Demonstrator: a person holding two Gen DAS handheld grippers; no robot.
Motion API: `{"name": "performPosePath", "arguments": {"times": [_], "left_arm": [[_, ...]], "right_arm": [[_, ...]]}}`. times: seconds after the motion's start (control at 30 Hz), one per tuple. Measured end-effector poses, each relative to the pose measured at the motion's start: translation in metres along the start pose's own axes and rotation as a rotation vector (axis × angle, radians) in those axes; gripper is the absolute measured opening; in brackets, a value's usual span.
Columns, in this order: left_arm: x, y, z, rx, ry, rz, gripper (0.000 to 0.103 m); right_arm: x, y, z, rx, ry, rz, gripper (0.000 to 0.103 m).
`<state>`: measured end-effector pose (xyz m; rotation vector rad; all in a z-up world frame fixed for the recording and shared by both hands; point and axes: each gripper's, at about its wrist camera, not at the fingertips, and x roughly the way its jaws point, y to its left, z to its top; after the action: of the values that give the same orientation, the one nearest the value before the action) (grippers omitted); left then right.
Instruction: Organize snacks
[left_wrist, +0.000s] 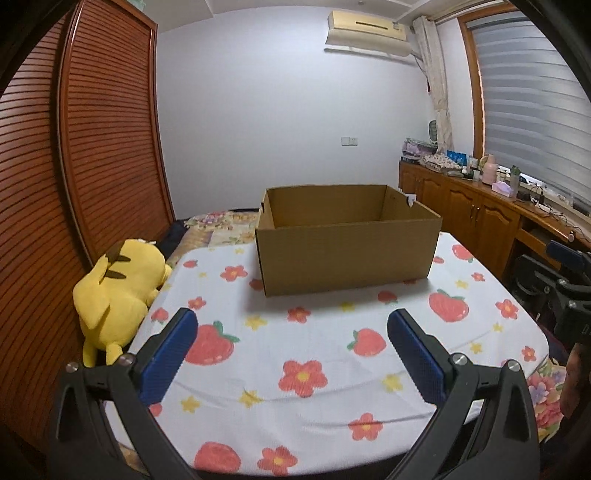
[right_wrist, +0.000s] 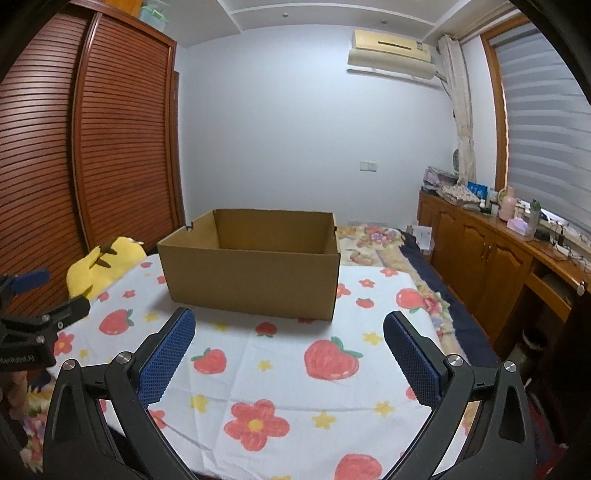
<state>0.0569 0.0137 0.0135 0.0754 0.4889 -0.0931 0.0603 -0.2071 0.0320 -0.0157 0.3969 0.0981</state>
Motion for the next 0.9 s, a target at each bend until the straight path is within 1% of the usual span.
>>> {"name": "performPosePath", "arguments": {"times": [0.23,0.47,0.9], "left_arm": [[0.004,0.006,-0.009,-0.013,0.008,0.012,0.103],[0.007,0.008,-0.018,-0.02,0.008,0.019,0.103],[0.005,0.007,-0.017,-0.011,-0.006,0.027,0.103]], "right_arm": [[-0.004,-0.001,-0.011,-0.001,-0.003,-0.018,0.103],[0.0,-0.007,-0.024,0.005,0.025,-0.026,0.103],[0.0,-0.009,-0.025,0.013,0.03,-0.025,0.103]]}}
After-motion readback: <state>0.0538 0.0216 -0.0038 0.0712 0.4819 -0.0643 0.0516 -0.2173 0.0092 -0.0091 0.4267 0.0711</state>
